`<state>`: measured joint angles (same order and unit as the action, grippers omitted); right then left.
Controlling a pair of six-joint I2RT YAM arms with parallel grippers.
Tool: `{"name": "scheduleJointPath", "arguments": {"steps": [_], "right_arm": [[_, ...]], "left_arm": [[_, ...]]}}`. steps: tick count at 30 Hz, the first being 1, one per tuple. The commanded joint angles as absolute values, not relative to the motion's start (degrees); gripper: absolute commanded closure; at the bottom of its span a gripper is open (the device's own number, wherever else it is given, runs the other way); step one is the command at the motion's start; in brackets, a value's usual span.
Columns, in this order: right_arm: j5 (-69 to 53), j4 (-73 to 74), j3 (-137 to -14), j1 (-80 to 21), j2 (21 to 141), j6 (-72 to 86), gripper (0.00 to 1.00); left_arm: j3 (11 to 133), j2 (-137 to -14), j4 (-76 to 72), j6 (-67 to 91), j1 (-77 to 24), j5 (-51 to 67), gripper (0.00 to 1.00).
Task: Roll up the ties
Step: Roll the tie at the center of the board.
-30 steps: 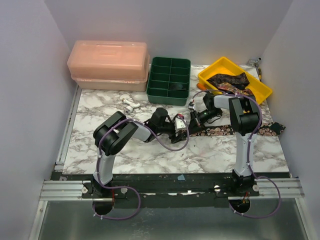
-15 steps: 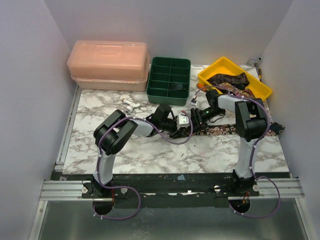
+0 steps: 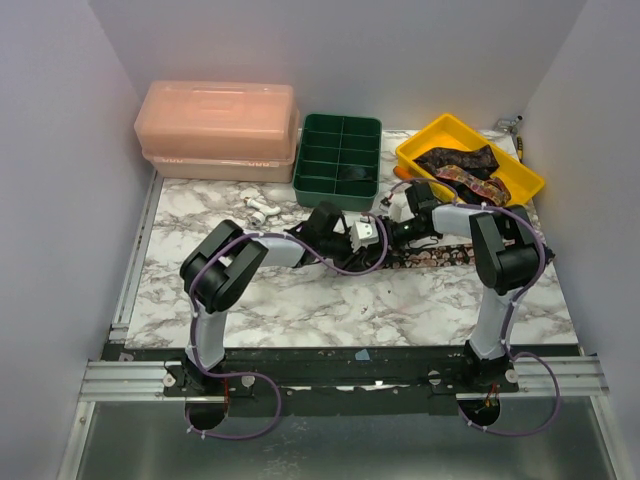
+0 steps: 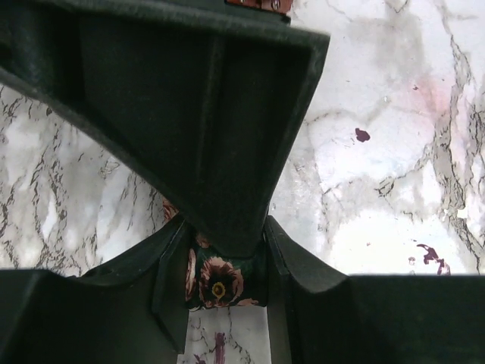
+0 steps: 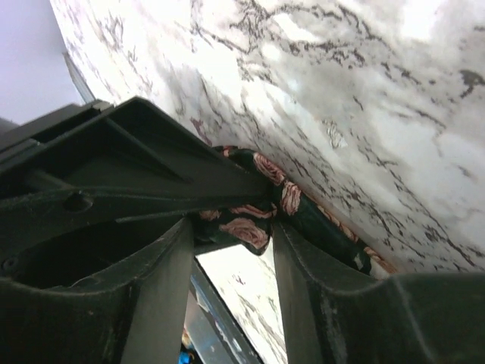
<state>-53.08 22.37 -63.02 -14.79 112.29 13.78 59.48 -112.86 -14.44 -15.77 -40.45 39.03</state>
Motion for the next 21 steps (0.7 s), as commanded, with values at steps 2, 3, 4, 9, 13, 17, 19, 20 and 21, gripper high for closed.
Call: {"name": "scheduleJointPath", "arguments": {"steps": [2, 3, 4, 9, 13, 17, 19, 20, 21], "right_arm": [[-48.2, 13.5, -61.7, -17.3, 111.3, 19.9, 0.57], [-47.3, 13.4, -61.4, -17.8, 111.3, 19.8, 0.58], [-46.9, 13.4, -60.9, -17.9, 111.3, 19.6, 0.61], [-45.9, 14.6, -59.2, -18.0, 111.5, 16.1, 0.99], [-47.5, 18.2, -60.1, -15.3, 116.5, 7.8, 0.99], [-51.0, 24.5, -64.0, -13.0, 123.1, 1.3, 0.99], [-52.4, 26.4, -65.0, -12.7, 125.0, 0.6, 0.99], [-52.9, 27.1, -65.4, -12.7, 125.7, -1.3, 0.99], [-53.5, 27.6, -65.7, -12.7, 126.2, -1.5, 0.99]], "left_arm": [[58.9, -114.1, -3.1, -14.2, -40.5, 33.7, 0.71], [59.2, -114.1, -2.8, -14.2, -40.5, 33.4, 0.71], [59.4, -114.2, -2.4, -14.2, -40.5, 33.3, 0.71], [58.9, -113.4, -1.7, -14.5, -40.3, 34.8, 0.59], [54.1, -110.8, -9.8, -13.6, -37.8, 44.0, 0.38], [50.9, -110.0, -18.7, -13.1, -36.7, 47.8, 0.31], [49.7, -110.3, -23.3, -13.0, -36.7, 48.1, 0.31], [49.4, -110.7, -24.9, -12.4, -36.7, 47.9, 0.31], [49.3, -111.1, -26.7, -11.7, -36.7, 47.5, 0.31]]}}
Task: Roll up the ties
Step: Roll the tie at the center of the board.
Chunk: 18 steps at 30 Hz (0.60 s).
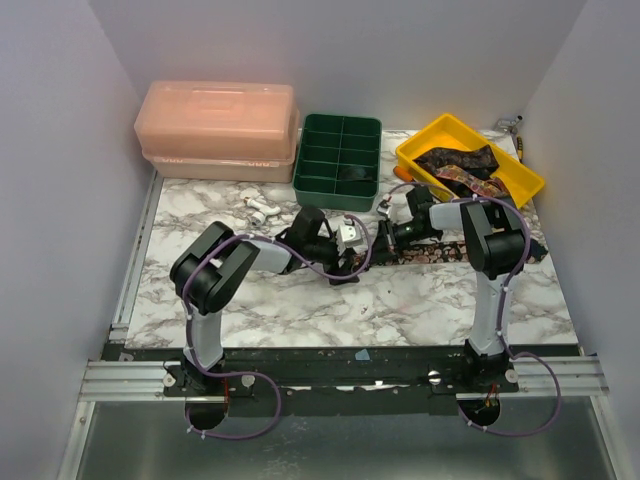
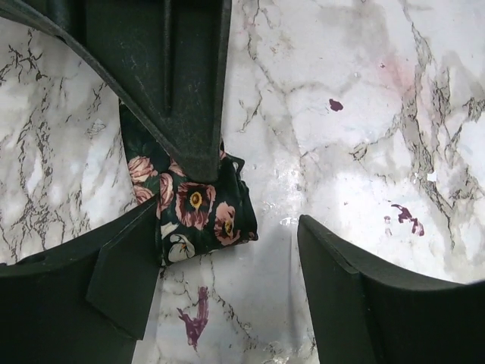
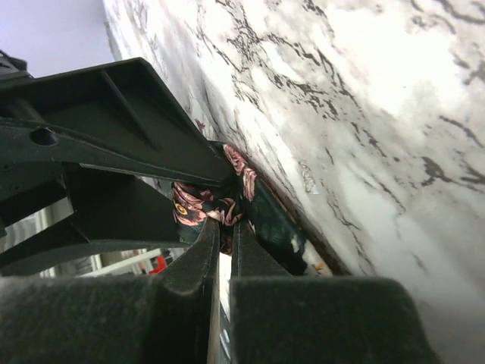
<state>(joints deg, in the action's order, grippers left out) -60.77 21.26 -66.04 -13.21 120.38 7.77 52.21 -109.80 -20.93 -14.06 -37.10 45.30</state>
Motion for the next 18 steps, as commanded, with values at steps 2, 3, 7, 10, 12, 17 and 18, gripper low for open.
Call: {"name": "scheduleJointPath", "arguments": {"steps": [2, 3, 7, 10, 12, 17, 18], "right_arm": [[-54.0, 28.3, -66.2, -12.7, 127.3, -1.6, 0.99], [-54.6, 28.5, -66.5, -12.7, 127.5, -1.7, 0.99], [-55.4, 28.9, -67.4, -12.7, 126.1, -2.1, 0.99], [-56.7, 30.9, -69.0, -12.7, 124.4, -1.3, 0.94], [-57.3, 34.6, -70.4, -12.7, 122.2, -2.6, 0.83], [-59.2, 39.8, -72.0, -9.6, 115.4, -3.5, 0.75], [-59.3, 39.6, -72.1, -8.9, 114.9, -2.8, 0.75]], "left_arm": [[49.5, -112.1, -29.0, -11.0, -36.9, 46.0, 0.32], [49.8, -112.7, -29.3, -11.1, -37.2, 45.0, 0.33], [52.4, -114.0, -25.4, -14.8, -38.8, 40.3, 0.49], [53.3, -113.9, -22.2, -16.2, -39.1, 39.4, 0.7], [53.1, -113.3, -20.2, -17.9, -39.1, 39.0, 0.78], [53.2, -112.4, -15.5, -20.8, -39.0, 40.4, 0.86], [53.3, -112.3, -15.0, -21.2, -39.0, 41.0, 0.86]]}}
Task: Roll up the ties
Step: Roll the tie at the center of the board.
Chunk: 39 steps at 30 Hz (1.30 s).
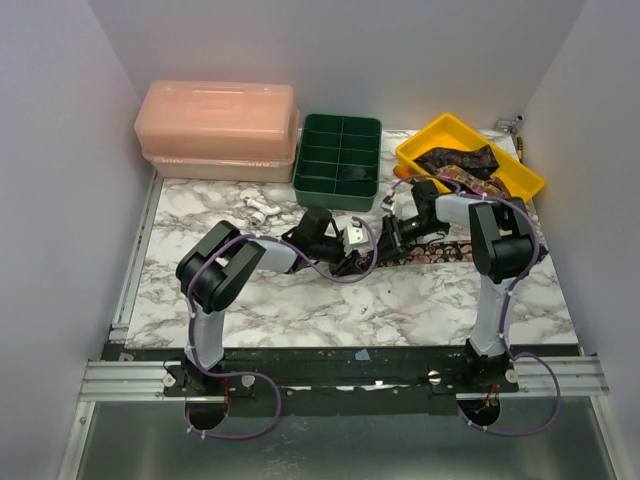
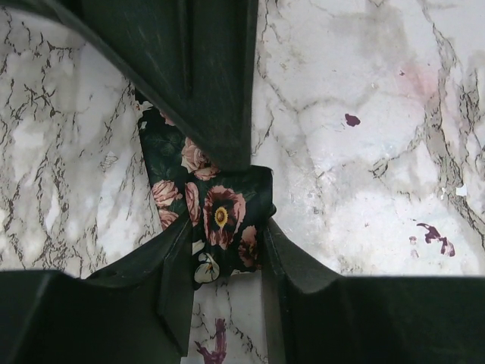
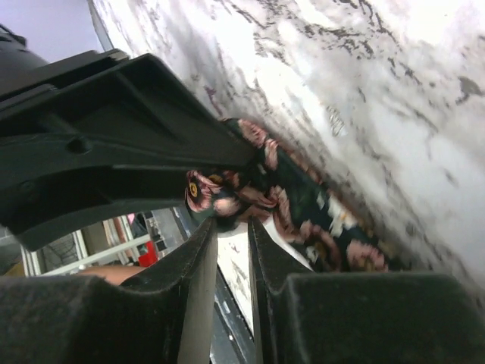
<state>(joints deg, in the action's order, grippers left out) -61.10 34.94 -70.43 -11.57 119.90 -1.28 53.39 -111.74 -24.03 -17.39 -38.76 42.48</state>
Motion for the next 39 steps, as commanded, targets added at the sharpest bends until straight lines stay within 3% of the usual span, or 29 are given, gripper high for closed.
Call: {"name": "scheduleJointPath", "arguments": {"steps": [1, 9, 22, 30, 35, 39], "right_arm": [[-58.6, 39.0, -72.4, -8.7, 114.7, -2.2, 0.75], [-41.6, 33.5, -71.4, -9.1, 118.5, 1.3, 0.75], [-34.2, 36.4, -68.3, -9.2, 116.6, -10.2, 0.8], [-38.6, 36.9, -70.5, -9.2, 107.2, -22.2, 0.61], [-34.6, 40.1, -74.9, -9.2, 110.5, -24.7, 0.48], [-30.8, 42.9, -76.5, -9.9, 113.2, -26.6, 0.46]], "left_arm": [[53.2, -112.2, -14.5, -21.6, -39.0, 41.5, 0.86], [53.6, -109.9, -10.3, -24.3, -38.9, 44.9, 0.86], [57.0, -107.7, -16.8, -9.9, -35.9, 44.5, 0.82], [54.7, -108.7, -14.6, -19.0, -36.7, 45.9, 0.83], [54.9, -109.6, -12.3, -24.0, -36.7, 45.4, 0.83], [55.5, -110.4, -11.6, -24.9, -36.7, 44.8, 0.83]]}}
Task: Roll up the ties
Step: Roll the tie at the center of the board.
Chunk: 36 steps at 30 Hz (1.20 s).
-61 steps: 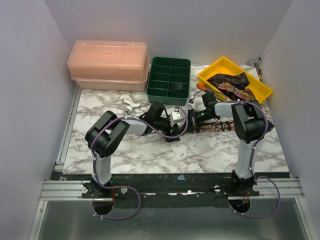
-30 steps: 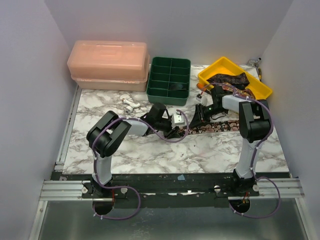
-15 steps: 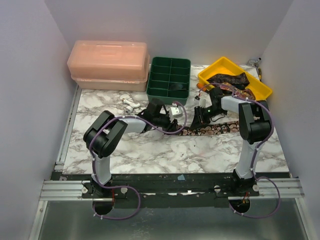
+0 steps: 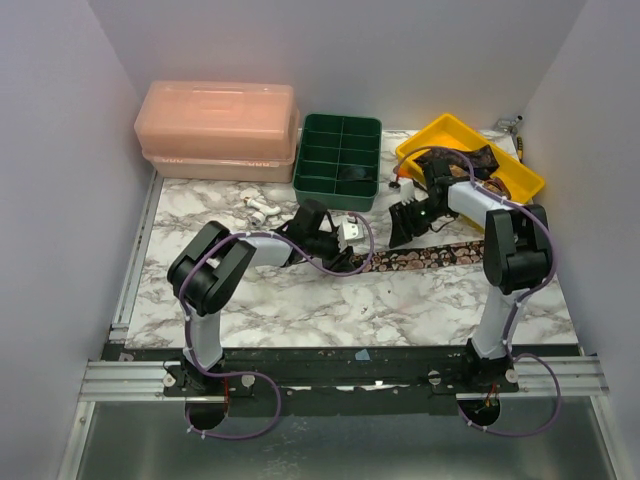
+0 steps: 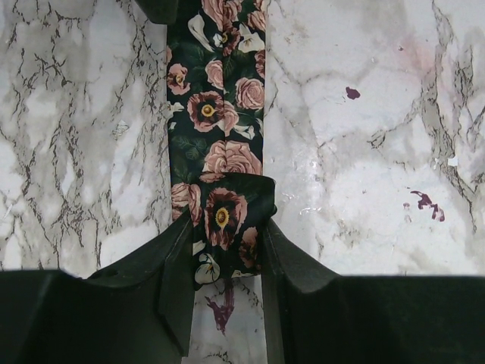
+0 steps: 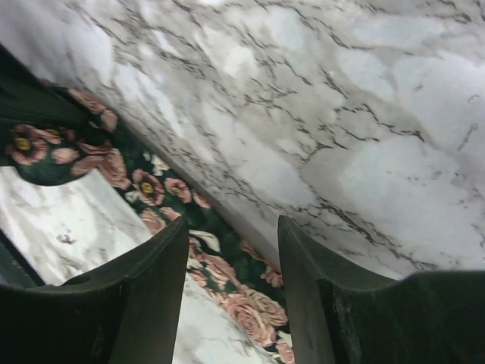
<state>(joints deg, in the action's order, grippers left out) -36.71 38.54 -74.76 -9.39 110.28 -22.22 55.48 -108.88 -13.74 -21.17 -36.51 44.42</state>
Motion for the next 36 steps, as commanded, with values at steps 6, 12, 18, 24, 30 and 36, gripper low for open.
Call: {"name": "scheduleJointPath", "arguments": {"steps": [6, 12, 18, 24, 30, 36], "right_arm": [[-31.3, 46.8, -77.0, -11.0, 113.9, -29.6, 0.53], [-35.2, 49.2, -78.5, -11.2, 112.2, -30.3, 0.71], [-36.6, 50.0, -80.2, -11.3, 111.7, -30.1, 0.96], [-36.0, 51.9, -80.0, -11.4, 112.2, -31.3, 0.99], [-34.6, 50.5, -76.2, -12.6, 111.9, -31.9, 0.99], [-25.2, 41.9, -71.0, -12.8, 114.2, -32.1, 0.99]], "left_arm": [[55.7, -110.8, -11.7, -24.9, -37.0, 44.6, 0.83], [55.6, -111.0, -12.1, -24.7, -37.1, 44.5, 0.82], [55.6, -111.2, -12.0, -24.5, -37.1, 44.4, 0.82], [55.6, -111.3, -11.9, -24.8, -37.1, 44.3, 0.82], [55.6, -111.1, -11.8, -24.6, -37.2, 44.3, 0.82], [55.4, -109.4, -13.3, -23.2, -37.2, 45.1, 0.83]]}}
